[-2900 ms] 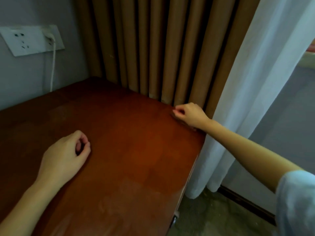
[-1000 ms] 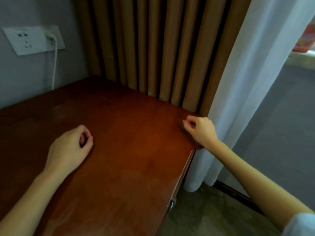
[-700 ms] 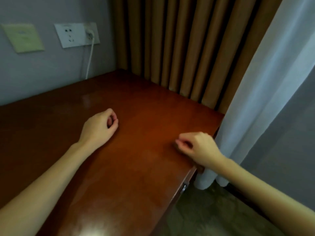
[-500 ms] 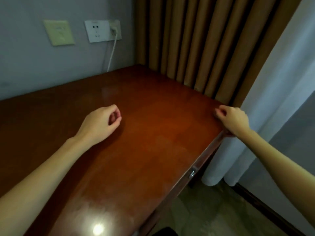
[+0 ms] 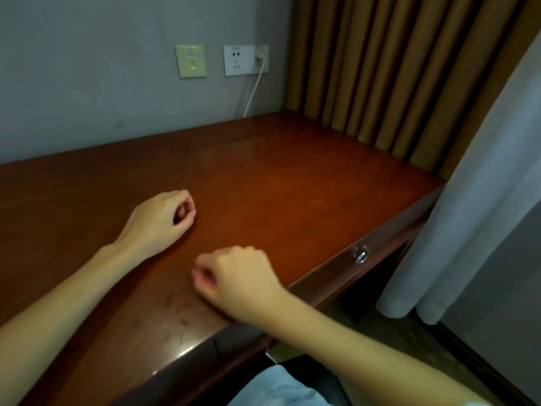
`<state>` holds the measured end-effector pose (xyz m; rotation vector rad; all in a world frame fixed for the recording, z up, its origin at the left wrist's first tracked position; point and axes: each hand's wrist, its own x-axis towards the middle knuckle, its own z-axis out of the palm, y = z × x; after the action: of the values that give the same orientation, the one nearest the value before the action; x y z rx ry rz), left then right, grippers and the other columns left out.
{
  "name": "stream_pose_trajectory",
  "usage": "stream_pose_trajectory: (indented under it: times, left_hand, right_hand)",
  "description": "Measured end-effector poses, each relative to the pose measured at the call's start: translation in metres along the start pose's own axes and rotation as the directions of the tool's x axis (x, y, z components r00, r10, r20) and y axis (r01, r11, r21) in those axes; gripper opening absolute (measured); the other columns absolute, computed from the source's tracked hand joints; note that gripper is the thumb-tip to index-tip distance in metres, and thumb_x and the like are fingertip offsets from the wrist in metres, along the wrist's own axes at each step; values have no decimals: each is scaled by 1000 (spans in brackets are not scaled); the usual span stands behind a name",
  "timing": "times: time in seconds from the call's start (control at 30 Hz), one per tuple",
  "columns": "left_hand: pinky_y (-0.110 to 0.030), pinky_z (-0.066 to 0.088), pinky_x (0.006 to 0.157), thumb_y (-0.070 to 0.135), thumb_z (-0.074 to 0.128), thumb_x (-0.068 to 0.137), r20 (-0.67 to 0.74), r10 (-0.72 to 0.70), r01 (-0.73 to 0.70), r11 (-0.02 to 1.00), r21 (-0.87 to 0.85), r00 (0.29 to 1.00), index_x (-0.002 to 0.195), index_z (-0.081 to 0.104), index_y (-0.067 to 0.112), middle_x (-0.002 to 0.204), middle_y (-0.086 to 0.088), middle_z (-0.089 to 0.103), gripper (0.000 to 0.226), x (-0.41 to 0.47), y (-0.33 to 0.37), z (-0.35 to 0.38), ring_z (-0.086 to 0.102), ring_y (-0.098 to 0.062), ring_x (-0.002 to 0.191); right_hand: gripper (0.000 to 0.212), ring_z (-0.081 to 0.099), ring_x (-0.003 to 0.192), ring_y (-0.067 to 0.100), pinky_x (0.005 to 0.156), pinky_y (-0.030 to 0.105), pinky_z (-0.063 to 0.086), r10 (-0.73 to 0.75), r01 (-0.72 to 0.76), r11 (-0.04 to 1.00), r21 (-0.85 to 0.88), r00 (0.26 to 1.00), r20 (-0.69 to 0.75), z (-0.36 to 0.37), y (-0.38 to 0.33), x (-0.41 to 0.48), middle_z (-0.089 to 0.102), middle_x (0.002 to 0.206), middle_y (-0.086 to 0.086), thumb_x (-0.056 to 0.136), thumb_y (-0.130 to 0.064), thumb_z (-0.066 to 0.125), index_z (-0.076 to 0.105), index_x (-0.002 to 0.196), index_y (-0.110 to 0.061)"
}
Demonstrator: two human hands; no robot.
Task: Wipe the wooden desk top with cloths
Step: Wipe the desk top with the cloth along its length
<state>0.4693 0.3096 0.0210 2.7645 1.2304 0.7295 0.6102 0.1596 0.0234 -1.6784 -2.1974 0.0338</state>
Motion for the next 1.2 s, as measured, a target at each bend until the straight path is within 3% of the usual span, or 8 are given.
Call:
stream_pose_trajectory:
  times: [0.13, 0.3, 0.47, 0.6, 0.83, 0.97, 1.07, 1.2]
  left_hand:
    - [-24, 35, 50, 23, 62, 87, -21, -25, 25, 999, 42, 999, 81, 52, 27, 70, 14, 50, 12, -24, -11, -13, 47, -3, 64]
    - [-20, 32, 50, 24, 61, 88, -52, -98, 100, 995, 29, 994, 82, 55, 28, 71, 13, 50, 10, -45, -26, -22, 47, -2, 63]
    - [-20, 34, 51, 28, 60, 88, -55, -106, 108, 993, 36, 993, 81, 53, 30, 73, 13, 51, 10, -51, -29, -25, 48, -2, 66]
    - [-23, 38, 53, 29, 60, 87, -86, -149, 155, 985, 74, 985, 80, 52, 30, 73, 14, 50, 11, -68, -38, -38, 48, -2, 66]
    - [-25, 38, 53, 28, 61, 87, -134, -294, 311, 942, 124, 946, 80, 54, 30, 74, 14, 52, 10, -110, -63, -66, 49, -2, 67]
    - [-28, 35, 54, 26, 63, 85, -158, -337, 357, 925, 129, 928, 79, 53, 28, 73, 11, 52, 11, -130, -69, -74, 49, -9, 66]
    - [-25, 33, 52, 27, 61, 87, -143, -364, 383, 913, 141, 920, 80, 53, 30, 74, 13, 51, 11, -138, -76, -77, 48, -5, 65]
    - [-20, 33, 51, 29, 60, 89, -121, -394, 409, 902, 138, 911, 83, 54, 30, 75, 14, 52, 8, -140, -86, -79, 48, -3, 67]
  right_hand:
    - [24, 58, 64, 25, 54, 29, 42, -120, 117, 988, 97, 992, 29, 6, -27, 2, 60, 72, 1, 93, -36, 48, 50, 73, -24]
    - [21, 56, 64, 17, 60, 26, 40, 227, -227, 974, -17, 974, -28, -15, 79, 22, 59, 74, -4, 96, -40, 45, 61, 92, -27]
    - [34, 62, 102, 38, 80, 38, 47, 638, -673, 737, -72, 726, -256, -51, 222, 30, 66, 110, 16, 95, -38, 49, 65, 118, -19]
    - [36, 59, 105, 40, 84, 39, 47, 732, -764, 644, -23, 625, -271, -56, 237, 42, 64, 114, 19, 97, -34, 46, 63, 122, -14]
    - [29, 65, 91, 34, 71, 34, 49, 168, -169, 985, -47, 986, -6, 31, -13, 86, 70, 98, 9, 92, -41, 45, 65, 102, -23]
    - [23, 62, 71, 28, 58, 31, 38, -350, 330, 931, 159, 929, 122, 39, -121, 44, 64, 78, 5, 96, -34, 45, 53, 77, -23]
    - [23, 63, 76, 31, 61, 35, 45, -305, 290, 950, 114, 942, 144, 34, -94, 49, 66, 81, 5, 95, -39, 44, 54, 81, -23]
    - [27, 66, 87, 31, 72, 34, 50, 98, -97, 993, -73, 995, 22, 20, 26, 102, 70, 94, 7, 94, -41, 45, 64, 101, -24]
